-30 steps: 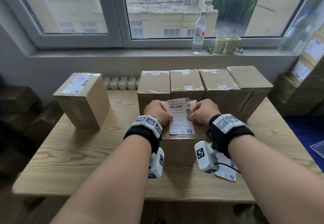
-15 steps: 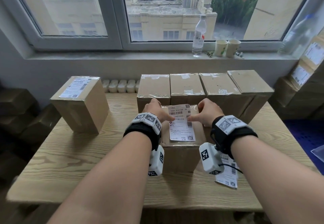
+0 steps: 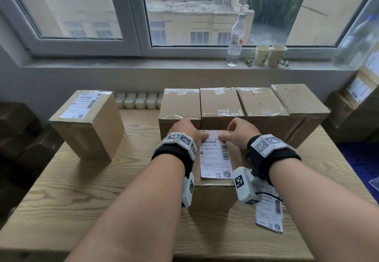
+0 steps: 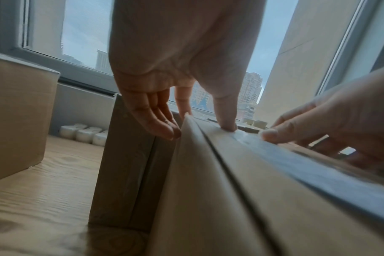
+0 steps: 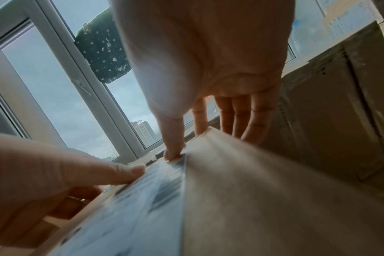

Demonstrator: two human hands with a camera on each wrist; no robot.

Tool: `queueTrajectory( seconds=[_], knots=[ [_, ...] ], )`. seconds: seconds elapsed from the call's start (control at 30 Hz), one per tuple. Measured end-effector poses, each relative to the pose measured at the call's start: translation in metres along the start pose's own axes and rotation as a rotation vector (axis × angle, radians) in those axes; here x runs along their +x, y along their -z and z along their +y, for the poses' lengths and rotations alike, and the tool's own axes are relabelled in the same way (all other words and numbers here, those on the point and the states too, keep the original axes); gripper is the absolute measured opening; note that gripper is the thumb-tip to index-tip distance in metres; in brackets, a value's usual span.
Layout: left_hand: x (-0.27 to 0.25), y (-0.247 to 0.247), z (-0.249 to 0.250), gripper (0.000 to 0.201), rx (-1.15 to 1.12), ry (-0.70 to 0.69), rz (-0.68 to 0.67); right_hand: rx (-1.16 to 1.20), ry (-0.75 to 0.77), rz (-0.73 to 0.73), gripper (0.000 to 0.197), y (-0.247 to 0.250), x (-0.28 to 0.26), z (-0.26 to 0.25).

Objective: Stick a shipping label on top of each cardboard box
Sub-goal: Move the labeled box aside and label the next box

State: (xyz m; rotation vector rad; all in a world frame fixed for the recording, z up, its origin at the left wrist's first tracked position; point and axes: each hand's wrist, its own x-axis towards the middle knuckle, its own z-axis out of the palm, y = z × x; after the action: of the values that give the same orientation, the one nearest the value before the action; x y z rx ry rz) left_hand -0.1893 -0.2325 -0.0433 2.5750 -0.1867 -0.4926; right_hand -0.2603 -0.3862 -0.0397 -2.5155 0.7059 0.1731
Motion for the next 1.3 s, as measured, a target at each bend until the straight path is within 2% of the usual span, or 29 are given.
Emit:
queueTrajectory(
  seconds=[0.13,0.3,0.47,0.6,0.7,0.83,1.0,1.13,1.23,1.3],
  knots=[
    [0.004,-0.002,0.003,0.045,0.047,0.014,-0.016,-0.032,-0.018,-0.022,0.040,-0.002,0.004,-0.004],
    [0.010,0.002,-0.004,0.044,-0.002,0.014,0.025,-0.032,-0.028,-0.008,0.029,0.001,0.006,-0.005],
    [0.003,0.000,-0.003,0.055,-0.010,0.022,-0.001,-0.044,-0.045,-0.051,0.040,0.000,0.002,-0.009],
    [0.000,0.010,-0.002,0.052,-0.006,0.027,-0.038,-0.002,-0.044,-0.027,0.042,0.005,-0.003,-0.006],
    [-0.007,0.014,-0.004,0.065,-0.051,0.041,-0.084,0.010,-0.077,-0.058,0.060,0.007,-0.011,-0.004],
    [-0.022,0.011,-0.011,0.079,-0.085,0.102,-0.142,-0.055,-0.053,-0.125,0.055,0.008,-0.026,-0.006],
    [-0.037,0.007,-0.020,0.063,-0.120,0.122,-0.166,-0.036,-0.040,-0.145,0.055,0.007,-0.043,0.000],
    [-0.052,0.002,-0.023,0.056,-0.132,0.115,-0.180,-0.020,-0.046,-0.173,0.047,0.007,-0.059,0.005],
    [-0.063,-0.002,-0.024,0.063,-0.120,0.095,-0.184,-0.023,-0.030,-0.188,0.051,0.004,-0.068,0.008],
    [-0.068,-0.005,-0.023,0.079,-0.101,0.068,-0.219,-0.021,0.011,-0.208,0.054,0.002,-0.075,0.008]
  ],
)
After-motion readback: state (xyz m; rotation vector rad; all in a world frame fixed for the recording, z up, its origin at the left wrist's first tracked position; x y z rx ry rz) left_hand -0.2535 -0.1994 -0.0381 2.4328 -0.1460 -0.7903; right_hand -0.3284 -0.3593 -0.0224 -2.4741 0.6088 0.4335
